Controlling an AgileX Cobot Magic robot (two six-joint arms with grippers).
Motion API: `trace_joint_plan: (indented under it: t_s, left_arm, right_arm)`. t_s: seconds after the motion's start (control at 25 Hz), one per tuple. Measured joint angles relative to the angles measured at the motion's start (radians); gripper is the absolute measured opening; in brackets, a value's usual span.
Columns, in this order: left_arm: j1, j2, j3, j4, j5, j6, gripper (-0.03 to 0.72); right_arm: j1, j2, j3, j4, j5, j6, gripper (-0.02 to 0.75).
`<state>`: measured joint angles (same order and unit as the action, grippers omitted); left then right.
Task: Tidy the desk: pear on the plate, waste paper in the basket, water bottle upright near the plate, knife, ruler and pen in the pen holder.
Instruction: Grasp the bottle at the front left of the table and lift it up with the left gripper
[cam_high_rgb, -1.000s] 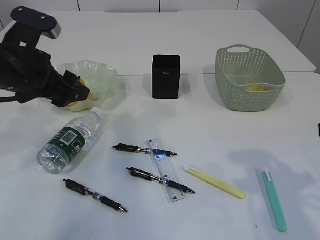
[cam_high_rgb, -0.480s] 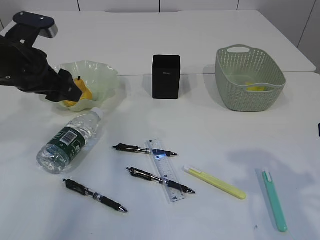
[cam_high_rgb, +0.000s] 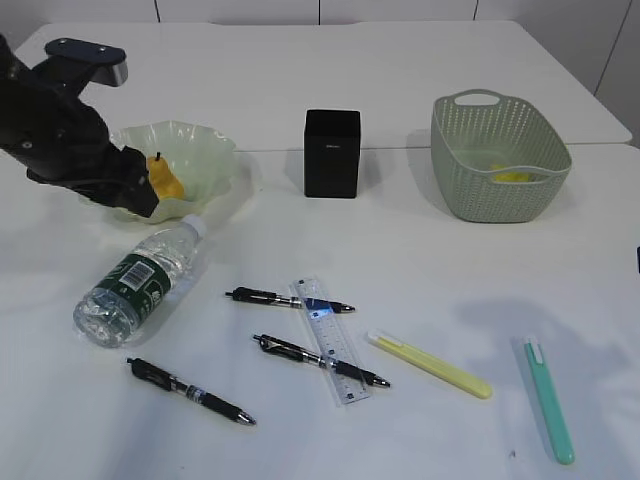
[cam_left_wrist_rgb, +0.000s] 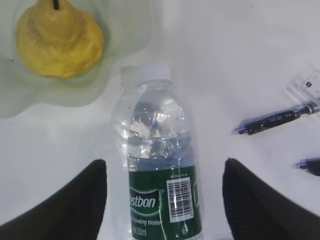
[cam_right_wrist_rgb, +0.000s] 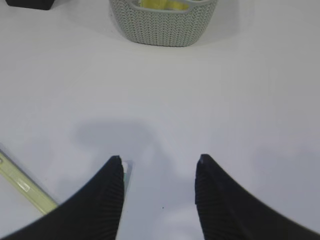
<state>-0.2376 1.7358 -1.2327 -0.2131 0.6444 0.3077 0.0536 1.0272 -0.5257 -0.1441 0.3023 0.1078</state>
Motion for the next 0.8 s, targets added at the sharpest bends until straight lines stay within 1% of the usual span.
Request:
trace_joint_plan:
  t_s: [0.2,0.56,0.8]
  left_arm:
    - [0.0,0.057,-0.079,0.021,0.117,-0.02,0.516]
    - [0.0,0.154,-0.211,0.024,0.308,-0.025,0.517]
    - [0.0,0.205,-0.236,0.024,0.338,-0.025,0.517]
  right_arm:
    - [0.0,-0.001,0.0,0.0,0.0,0.0,0.351]
    - [0.0,-0.001,0.0,0.0,0.0,0.0,0.351]
    - [0.0,-0.001,0.0,0.0,0.0,0.0,0.351]
